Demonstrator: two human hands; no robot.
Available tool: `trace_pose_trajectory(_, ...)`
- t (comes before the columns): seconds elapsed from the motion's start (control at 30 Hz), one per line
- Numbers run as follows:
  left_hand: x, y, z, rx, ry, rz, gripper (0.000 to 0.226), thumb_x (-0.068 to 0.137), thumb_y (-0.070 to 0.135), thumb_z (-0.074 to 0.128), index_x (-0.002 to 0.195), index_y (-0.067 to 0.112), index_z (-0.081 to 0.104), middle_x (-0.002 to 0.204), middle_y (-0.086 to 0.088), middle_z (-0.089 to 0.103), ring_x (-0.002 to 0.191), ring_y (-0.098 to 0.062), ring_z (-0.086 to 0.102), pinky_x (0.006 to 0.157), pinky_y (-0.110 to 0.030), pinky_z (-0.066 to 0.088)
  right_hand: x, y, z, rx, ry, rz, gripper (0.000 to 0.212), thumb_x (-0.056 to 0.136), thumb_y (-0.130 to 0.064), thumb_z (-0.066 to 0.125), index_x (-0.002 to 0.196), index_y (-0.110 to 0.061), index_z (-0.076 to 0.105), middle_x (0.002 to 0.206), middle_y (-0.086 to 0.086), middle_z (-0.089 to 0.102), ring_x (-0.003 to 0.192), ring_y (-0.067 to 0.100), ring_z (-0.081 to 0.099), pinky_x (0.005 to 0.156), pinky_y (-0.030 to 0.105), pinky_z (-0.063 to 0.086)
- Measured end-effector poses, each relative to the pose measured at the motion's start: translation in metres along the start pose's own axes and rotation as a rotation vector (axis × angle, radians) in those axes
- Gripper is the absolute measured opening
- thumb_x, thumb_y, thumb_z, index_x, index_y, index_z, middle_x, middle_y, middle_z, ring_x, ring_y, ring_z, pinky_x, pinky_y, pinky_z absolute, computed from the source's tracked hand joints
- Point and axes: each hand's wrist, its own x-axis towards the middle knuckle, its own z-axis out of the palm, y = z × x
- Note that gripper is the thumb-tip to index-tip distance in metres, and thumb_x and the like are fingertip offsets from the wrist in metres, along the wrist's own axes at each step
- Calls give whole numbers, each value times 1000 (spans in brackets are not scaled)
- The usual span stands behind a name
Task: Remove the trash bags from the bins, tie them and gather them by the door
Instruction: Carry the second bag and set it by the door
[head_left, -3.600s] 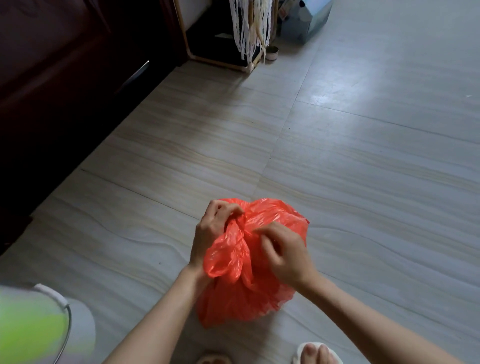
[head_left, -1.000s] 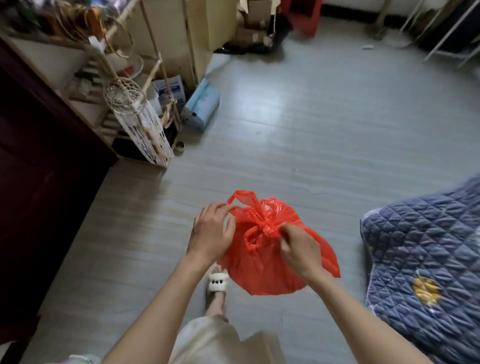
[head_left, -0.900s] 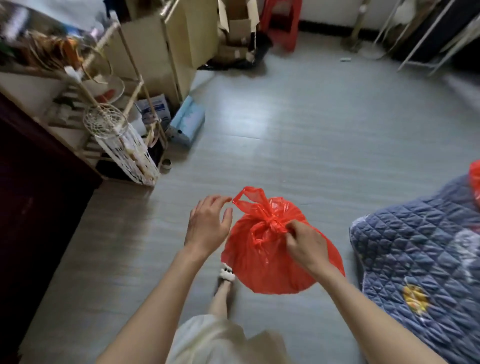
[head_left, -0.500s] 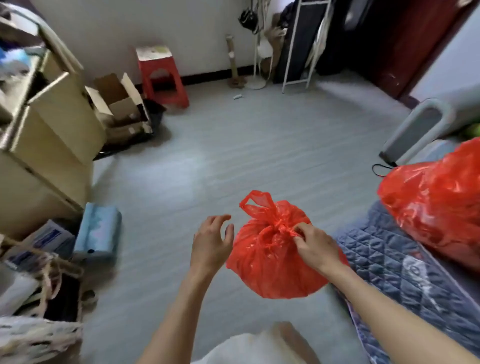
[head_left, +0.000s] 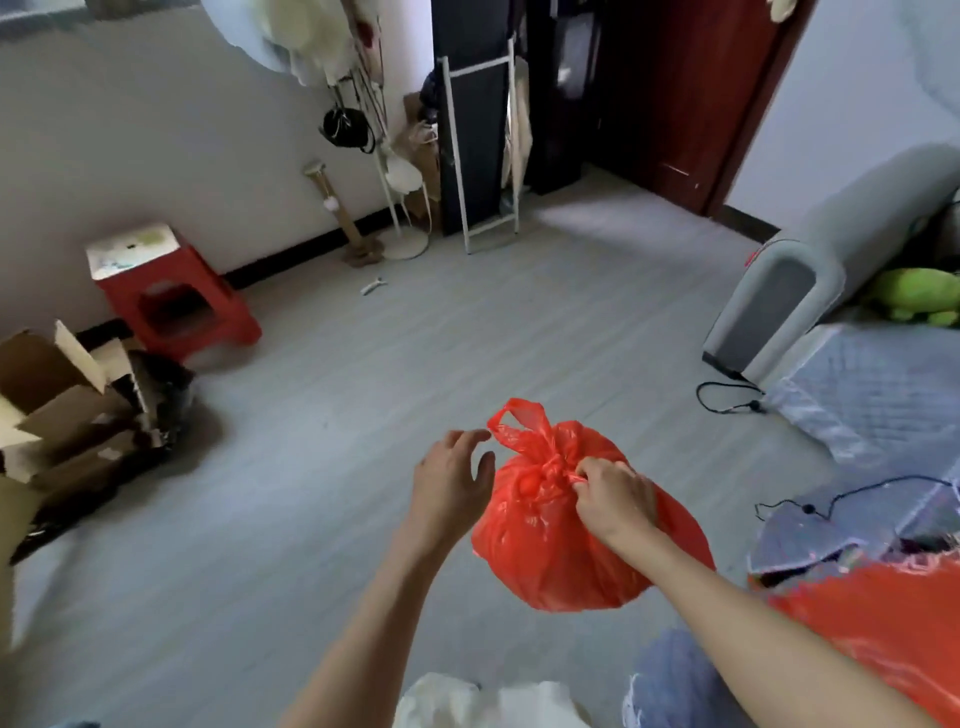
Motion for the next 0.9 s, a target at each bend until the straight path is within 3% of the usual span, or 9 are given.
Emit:
trace_pose_trajectory(0.17,159,22,19,-2,-4,21,31,89,19,53,119,15,58,123,-6,59,114,-25,55,96,-38,43,167,22,-39,-10,87,52,23,90,-22,46,108,-14,56,119,8,46,118,27,41,92,38,40)
trace_pose_trajectory(0.37,381,52,63,14,-99,158,31,88,19,55,117,12,60,120,-9,61,112,-28,57,95,-38,45,364,70,-74,-26,103,134,20,90,-19,45,106,-14,55,117,6,55,114,26,44,91,36,39)
trace_pose_trajectory(0.5,522,99,84,30,-179,228,42,83,31,44,117,11,60,119,-11,61,111,-32,56,95,-43,45,474,92,-118,23,136,197,17,90,-18,47,102,-12,57,113,7,57,112,27,48,91,36,39)
trace_pose_trajectory(0.7,714,195,155,108,-306,409,36,90,24,51,125,16,53,128,-6,55,118,-28,51,97,-38,40,641,169,-185,-36,124,318,23,89,-25,46,105,-12,57,118,5,58,119,24,43,96,35,33)
trace_pose_trajectory(0.9,892,298,253,141,-338,438,39,92,27,47,130,20,47,135,-5,49,124,-26,45,99,-38,37,813,272,-238,21,90,425,27,90,-23,43,109,-8,56,122,11,57,115,30,53,90,37,43)
